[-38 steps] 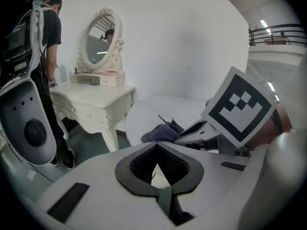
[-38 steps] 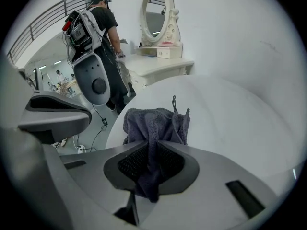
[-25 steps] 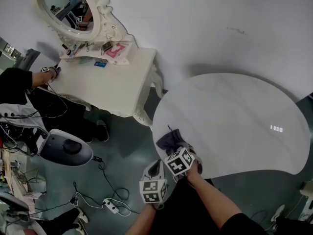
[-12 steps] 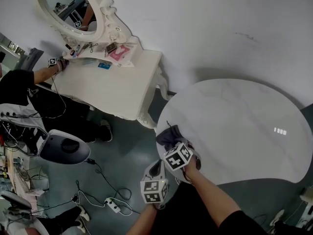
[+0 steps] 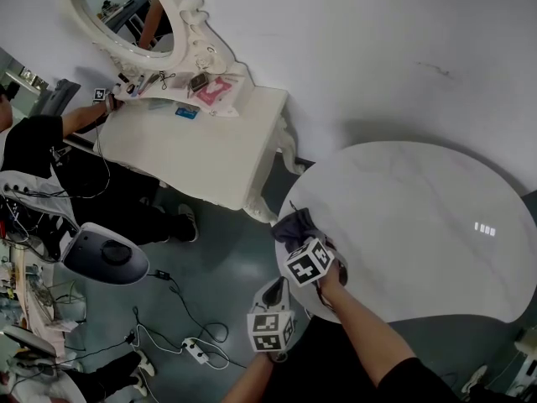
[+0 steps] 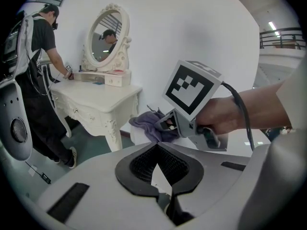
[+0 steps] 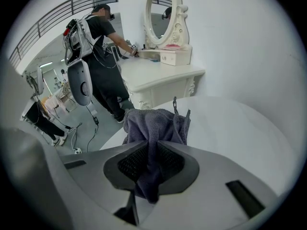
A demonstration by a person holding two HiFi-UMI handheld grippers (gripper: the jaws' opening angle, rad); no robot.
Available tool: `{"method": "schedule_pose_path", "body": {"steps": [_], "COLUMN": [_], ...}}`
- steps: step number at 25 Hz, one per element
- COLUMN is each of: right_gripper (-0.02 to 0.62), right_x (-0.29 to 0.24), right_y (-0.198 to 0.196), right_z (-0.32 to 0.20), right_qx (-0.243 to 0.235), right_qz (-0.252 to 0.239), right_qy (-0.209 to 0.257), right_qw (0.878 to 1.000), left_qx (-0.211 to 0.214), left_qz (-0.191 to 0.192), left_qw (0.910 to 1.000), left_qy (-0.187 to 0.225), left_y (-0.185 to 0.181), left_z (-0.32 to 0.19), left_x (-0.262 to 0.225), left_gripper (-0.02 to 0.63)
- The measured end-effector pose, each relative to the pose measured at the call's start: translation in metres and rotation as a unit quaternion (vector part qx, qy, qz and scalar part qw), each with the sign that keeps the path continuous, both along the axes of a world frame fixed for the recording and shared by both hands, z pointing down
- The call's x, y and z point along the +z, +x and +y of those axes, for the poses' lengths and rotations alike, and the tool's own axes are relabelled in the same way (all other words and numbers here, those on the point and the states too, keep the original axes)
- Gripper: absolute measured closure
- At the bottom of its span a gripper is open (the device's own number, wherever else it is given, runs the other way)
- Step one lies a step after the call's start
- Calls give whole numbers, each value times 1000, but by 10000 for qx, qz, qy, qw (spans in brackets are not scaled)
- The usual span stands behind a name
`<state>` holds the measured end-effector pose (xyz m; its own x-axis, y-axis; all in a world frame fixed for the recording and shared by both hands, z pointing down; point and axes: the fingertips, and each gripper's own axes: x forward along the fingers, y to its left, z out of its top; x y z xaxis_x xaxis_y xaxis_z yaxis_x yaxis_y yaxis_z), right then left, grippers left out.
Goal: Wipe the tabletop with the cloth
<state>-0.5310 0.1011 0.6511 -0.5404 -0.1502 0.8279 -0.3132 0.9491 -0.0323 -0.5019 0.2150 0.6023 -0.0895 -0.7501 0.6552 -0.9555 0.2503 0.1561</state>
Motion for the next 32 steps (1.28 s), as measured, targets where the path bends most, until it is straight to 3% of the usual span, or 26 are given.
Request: {"method": "schedule_pose_path", "body": {"steps": [11,23,32], "right_gripper": [554,554,554], "right_x": [2,-23,-63], "right_y": [-18,-9,14], "right_z": [-18,-20,-15], "right_qx": [6,155,409], "right_qz": [-152,-934,-1627], "right_qy": [114,209,533], "right_qw": [9998,9953,9844], "left_qx": [151,124,159], "left_qz": [12,-21,-67], "left_qw": [9999,9999,9994], "left_qy": [56,114,300], "left_y": [4,1,6], "left_z": [-8,-1,2], "left_x": [-3,-7,-19], "left_gripper": [603,603,603]}}
